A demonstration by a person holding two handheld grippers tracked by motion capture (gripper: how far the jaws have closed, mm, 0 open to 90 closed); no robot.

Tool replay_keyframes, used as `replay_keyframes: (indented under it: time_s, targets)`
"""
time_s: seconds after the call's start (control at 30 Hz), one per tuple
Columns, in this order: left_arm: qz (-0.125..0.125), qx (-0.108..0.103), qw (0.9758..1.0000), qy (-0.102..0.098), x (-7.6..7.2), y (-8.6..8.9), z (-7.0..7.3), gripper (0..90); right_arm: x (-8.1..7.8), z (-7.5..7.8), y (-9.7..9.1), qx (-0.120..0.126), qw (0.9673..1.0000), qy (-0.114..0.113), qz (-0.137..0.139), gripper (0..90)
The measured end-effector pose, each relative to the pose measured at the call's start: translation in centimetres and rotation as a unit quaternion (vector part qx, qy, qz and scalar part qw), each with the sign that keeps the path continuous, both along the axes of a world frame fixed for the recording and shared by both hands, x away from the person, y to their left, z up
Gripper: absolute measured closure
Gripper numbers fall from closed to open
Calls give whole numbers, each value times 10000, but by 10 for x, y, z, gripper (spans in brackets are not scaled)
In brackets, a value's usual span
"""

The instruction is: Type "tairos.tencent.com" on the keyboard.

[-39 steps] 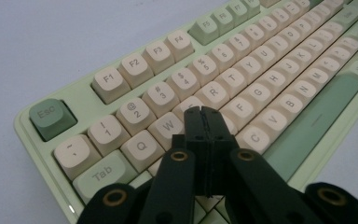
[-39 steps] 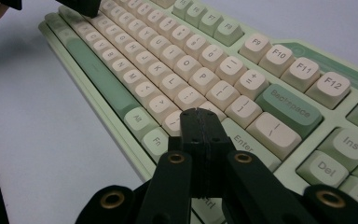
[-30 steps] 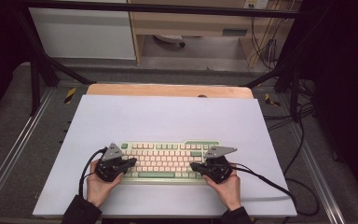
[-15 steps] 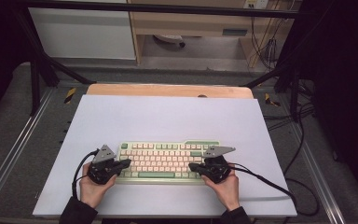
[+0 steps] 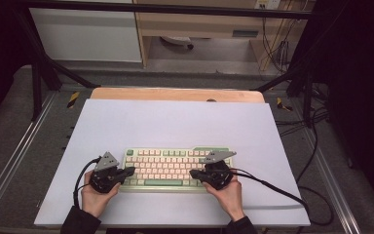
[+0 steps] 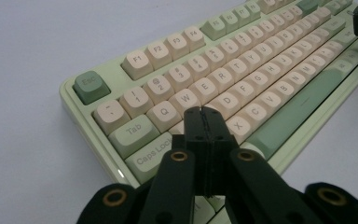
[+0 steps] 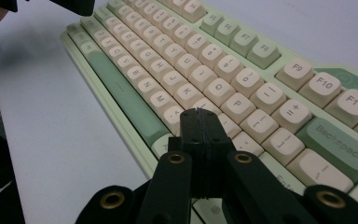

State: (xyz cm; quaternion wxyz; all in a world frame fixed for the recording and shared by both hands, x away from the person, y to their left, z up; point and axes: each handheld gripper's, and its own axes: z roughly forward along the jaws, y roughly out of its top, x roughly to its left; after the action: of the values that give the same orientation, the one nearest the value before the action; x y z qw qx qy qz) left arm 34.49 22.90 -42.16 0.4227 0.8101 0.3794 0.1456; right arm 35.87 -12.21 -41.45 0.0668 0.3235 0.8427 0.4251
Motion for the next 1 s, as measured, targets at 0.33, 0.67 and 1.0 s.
replay_keyframes:
  time_s: [0.33, 0.67, 1.0]
  targets:
    - [20, -28, 10000, 1, 1, 1, 0, 900, 5, -8, 12, -68, 9999, 58, 66, 900]
    - [6, -28, 10000, 18, 1, 1, -1, 900, 6, -14, 15, -143, 9998, 86, 77, 900]
    - [4, -23, 10000, 15, 1, 1, -1, 900, 6, -18, 16, -188, 9998, 57, 90, 900]
